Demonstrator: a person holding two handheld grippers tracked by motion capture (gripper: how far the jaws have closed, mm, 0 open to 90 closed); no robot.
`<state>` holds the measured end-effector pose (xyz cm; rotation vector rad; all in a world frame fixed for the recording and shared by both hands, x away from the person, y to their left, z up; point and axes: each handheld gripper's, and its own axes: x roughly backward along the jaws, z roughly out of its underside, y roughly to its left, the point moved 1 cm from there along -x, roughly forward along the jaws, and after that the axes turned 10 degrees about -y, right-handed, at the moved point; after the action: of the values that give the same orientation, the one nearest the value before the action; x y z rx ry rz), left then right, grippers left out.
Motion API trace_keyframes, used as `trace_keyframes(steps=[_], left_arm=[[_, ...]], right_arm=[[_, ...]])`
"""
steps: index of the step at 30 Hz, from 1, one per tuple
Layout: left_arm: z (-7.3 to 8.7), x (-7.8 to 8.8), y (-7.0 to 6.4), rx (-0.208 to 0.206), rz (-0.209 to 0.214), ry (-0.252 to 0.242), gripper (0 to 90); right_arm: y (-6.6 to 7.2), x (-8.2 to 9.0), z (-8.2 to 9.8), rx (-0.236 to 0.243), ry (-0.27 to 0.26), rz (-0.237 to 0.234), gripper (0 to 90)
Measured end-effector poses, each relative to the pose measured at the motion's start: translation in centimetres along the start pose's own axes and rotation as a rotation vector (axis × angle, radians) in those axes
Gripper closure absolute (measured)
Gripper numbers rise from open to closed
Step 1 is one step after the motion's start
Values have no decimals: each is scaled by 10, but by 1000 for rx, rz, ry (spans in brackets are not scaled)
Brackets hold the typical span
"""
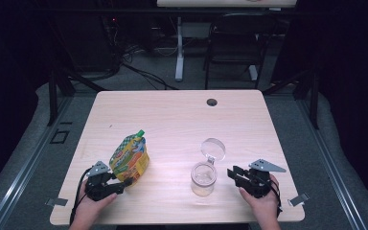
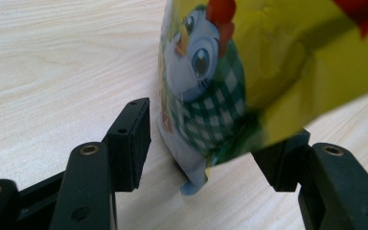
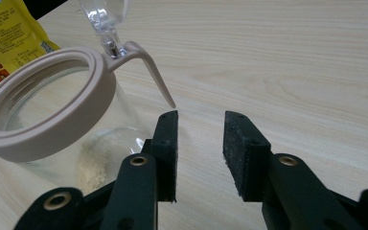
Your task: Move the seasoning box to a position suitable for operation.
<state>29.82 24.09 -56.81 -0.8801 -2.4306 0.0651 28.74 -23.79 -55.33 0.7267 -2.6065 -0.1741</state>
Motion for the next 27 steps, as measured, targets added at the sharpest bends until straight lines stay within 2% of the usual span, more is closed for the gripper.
trace_keyframes(steps=[4, 10, 12, 20, 27], left_arm=[[-1, -4, 1, 14, 1, -2, 431], [-2, -9, 2, 9, -5, 8, 426], [-2, -13, 2, 22, -3, 23, 423], [-3, -20, 3, 43, 0, 23, 430], [-1, -27, 3, 40, 0, 48, 433]], right_arm=[[0, 2, 1, 3, 3, 5, 659], [-2, 5, 3, -4, -1, 17, 653], [-3, 7, 4, -1, 1, 20, 652], [-5, 13, 6, -11, -2, 35, 650], [-5, 15, 8, -10, -1, 46, 644]])
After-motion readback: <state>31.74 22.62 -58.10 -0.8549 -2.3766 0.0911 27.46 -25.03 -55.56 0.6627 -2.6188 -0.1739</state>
